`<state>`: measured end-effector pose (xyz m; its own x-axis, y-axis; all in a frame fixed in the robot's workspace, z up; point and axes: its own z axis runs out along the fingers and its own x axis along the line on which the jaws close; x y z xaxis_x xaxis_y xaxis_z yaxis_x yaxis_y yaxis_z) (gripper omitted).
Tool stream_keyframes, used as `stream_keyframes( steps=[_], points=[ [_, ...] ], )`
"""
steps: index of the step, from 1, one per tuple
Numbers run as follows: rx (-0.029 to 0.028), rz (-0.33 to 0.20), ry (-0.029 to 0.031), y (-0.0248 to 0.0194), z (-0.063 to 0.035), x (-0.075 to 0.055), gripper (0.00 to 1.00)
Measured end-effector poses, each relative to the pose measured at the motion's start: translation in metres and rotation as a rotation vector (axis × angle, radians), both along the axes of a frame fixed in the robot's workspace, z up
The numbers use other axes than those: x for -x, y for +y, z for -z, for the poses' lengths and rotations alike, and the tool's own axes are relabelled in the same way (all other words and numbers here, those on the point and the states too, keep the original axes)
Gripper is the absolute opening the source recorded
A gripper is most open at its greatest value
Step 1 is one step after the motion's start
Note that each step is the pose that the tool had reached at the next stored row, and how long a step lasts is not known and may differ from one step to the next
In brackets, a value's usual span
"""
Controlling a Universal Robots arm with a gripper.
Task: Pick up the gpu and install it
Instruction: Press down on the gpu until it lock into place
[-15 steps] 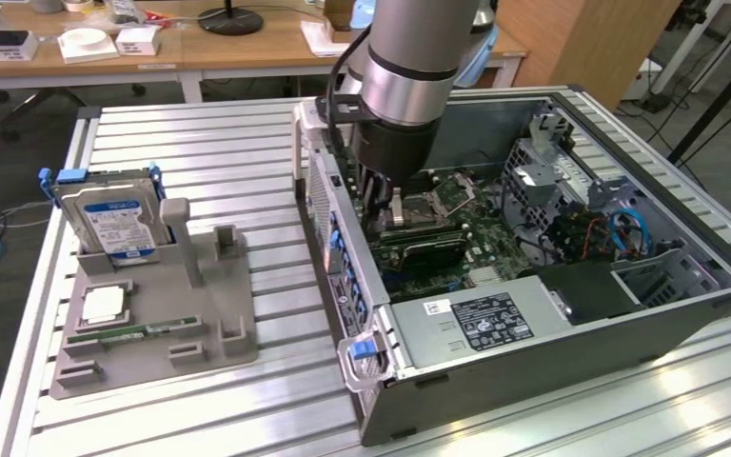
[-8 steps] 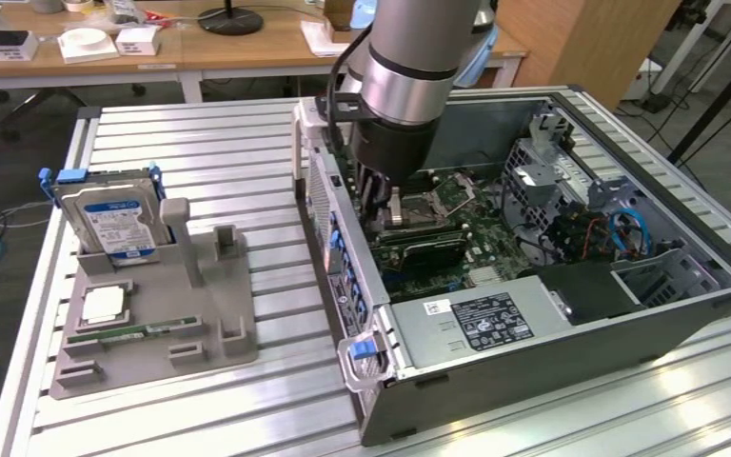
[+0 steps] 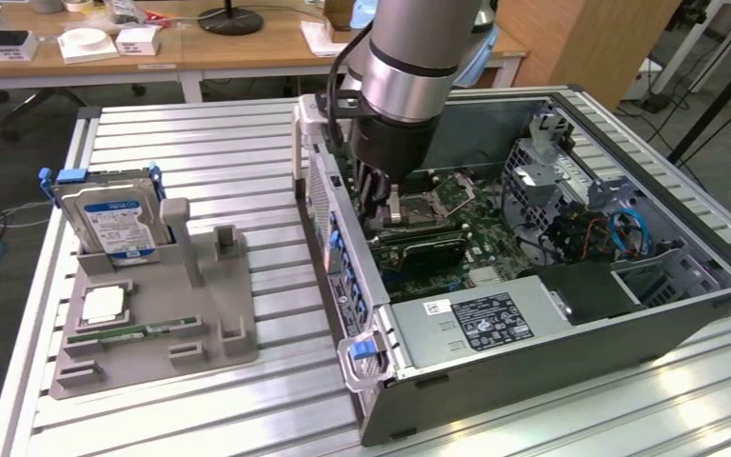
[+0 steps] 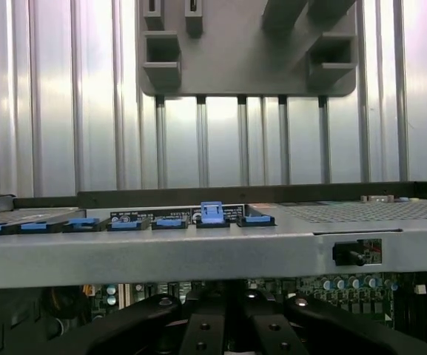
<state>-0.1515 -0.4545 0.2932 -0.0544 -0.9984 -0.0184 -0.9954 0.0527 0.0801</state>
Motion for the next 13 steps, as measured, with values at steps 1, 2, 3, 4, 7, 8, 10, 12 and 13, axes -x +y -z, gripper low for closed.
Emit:
stream_keyframes(
  steps=[1,2,3,4,7,8,10,12,13],
  points=[
    [0.0002,0.000,0.0001,0.0000,-0.0011,0.0000,0.11],
    [0.0002,0.000,0.0001,0.0001,-0.0021,0.0000,0.11],
    [0.0002,0.000,0.0001,0.0001,-0.0030,0.0001,0.11],
    [0.0004,0.000,0.0002,0.0002,-0.0039,0.0001,0.11],
    [0.0002,0.000,0.0003,0.0003,-0.0060,0.0007,0.11],
    [0.0000,0.000,-0.0001,0.0004,-0.0060,0.0011,0.11],
    [0.0001,0.000,-0.0001,0.0004,-0.0061,0.0020,0.11],
    [0.0002,0.000,0.0002,0.0004,-0.0061,0.0032,0.11],
    [0.0002,0.000,0.0001,0.0004,-0.0059,0.0033,0.11]
  ],
)
